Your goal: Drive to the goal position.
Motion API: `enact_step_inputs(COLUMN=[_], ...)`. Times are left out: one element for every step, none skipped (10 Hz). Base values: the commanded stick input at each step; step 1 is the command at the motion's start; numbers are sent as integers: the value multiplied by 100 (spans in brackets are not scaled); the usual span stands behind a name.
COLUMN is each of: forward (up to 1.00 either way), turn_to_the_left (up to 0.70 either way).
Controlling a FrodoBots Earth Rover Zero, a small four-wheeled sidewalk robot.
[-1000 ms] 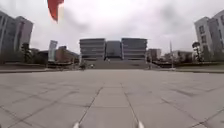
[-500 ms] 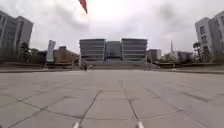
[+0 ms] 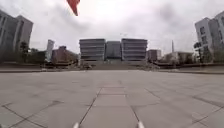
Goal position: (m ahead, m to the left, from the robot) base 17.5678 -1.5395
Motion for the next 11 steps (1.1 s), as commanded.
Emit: enact_step_inputs(forward=[70, 70, 70, 70, 70, 70, 70, 70, 70, 70, 70], turn_to_the_left=[0, 0, 0, 1, 0, 1, 0, 0, 1, 1, 8])
